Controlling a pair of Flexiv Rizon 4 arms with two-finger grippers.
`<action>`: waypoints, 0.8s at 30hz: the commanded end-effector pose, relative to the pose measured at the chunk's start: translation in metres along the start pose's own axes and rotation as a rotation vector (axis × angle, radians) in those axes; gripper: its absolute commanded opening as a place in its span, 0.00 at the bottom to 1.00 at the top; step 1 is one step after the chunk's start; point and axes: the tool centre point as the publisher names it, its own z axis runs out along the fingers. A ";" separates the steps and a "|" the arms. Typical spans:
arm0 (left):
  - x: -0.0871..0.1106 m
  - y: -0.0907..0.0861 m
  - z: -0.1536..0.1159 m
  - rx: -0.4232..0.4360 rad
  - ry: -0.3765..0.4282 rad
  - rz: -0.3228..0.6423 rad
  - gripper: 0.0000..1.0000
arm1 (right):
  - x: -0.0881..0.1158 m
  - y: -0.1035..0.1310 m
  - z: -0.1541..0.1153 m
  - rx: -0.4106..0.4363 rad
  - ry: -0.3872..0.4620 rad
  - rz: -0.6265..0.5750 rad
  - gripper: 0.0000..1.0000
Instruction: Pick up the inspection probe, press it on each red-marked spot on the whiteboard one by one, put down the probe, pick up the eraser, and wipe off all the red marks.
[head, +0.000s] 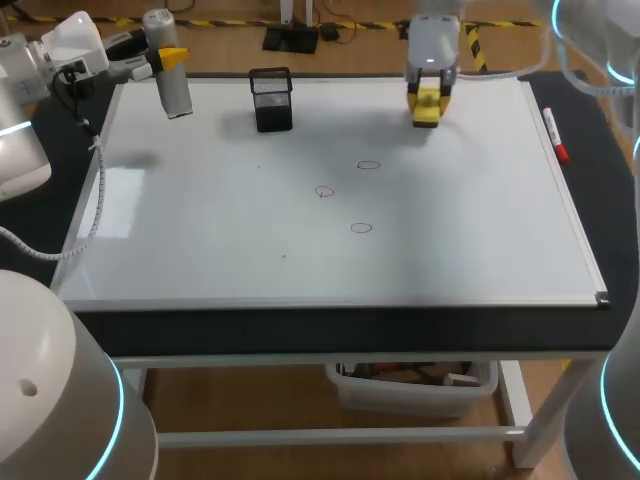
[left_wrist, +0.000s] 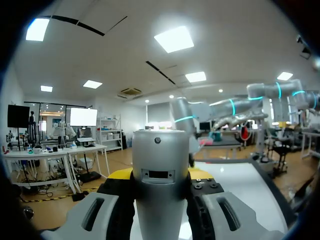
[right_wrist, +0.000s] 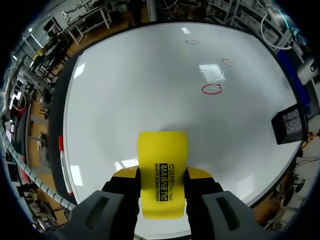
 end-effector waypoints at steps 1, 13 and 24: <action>0.000 0.000 0.000 0.004 -0.001 0.002 0.00 | 0.045 0.082 -0.021 0.236 -0.009 0.024 0.00; 0.000 0.000 0.000 0.004 -0.001 0.002 0.00 | 0.076 0.138 -0.013 0.306 0.008 0.103 0.00; 0.000 0.000 0.000 0.004 -0.001 0.002 0.00 | 0.084 0.167 -0.003 0.398 0.074 0.108 0.00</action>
